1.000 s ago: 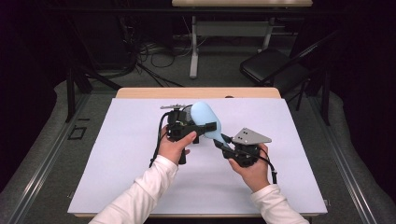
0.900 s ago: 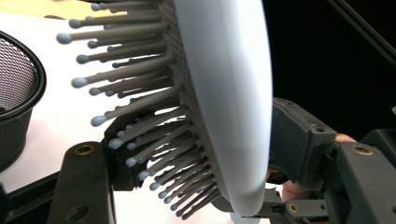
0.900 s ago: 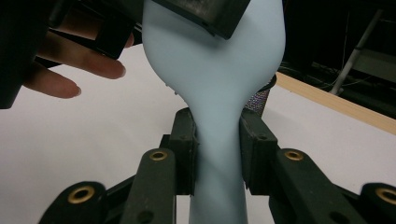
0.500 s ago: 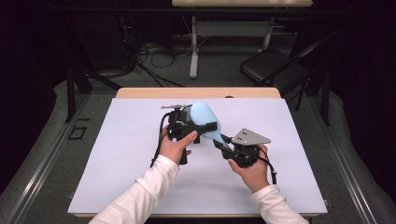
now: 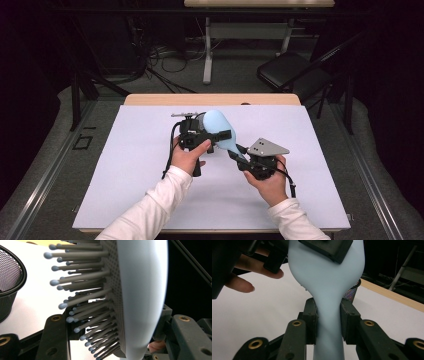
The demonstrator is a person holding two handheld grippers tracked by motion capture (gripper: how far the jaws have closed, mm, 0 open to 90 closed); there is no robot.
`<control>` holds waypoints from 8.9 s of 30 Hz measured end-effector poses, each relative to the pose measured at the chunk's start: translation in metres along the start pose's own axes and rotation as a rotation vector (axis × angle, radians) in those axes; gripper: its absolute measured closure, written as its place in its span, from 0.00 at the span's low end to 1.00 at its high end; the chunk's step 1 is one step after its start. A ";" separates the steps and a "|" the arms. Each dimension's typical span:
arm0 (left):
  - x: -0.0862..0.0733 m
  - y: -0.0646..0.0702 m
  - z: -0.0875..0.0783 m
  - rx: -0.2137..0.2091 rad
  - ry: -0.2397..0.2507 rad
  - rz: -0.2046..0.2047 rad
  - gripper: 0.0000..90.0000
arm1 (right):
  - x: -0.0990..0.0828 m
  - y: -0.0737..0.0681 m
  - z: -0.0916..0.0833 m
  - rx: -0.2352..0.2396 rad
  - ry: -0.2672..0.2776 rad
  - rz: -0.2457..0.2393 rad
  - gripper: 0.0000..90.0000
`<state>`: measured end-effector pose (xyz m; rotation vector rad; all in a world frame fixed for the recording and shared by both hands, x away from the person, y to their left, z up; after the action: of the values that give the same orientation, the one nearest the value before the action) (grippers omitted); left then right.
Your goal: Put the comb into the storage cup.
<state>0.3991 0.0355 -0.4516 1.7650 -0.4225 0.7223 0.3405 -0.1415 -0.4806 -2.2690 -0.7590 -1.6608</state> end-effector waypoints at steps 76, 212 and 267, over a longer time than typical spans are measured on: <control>0.004 -0.010 -0.002 0.008 0.019 -0.088 0.54 | -0.001 0.000 0.005 0.038 -0.011 0.042 0.57; 0.084 -0.009 -0.049 0.279 0.110 0.170 0.54 | 0.013 0.010 0.004 0.038 -0.093 0.079 0.00; 0.111 -0.015 -0.044 0.428 0.140 0.361 0.54 | 0.009 0.011 0.005 0.040 -0.106 0.077 0.01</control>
<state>0.4798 0.0903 -0.3813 2.0416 -0.5263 1.2588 0.3526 -0.1463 -0.4720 -2.3428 -0.7109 -1.4892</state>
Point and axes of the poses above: each handheld gripper's, and its own axes: z roughly forward along the jaws, x roughly out of its top, y roughly to its right, the point moved 3 cm from there along z, roughly forward along the jaws, and after that the axes turned 12 degrees about -x, right-handed, at the moved point
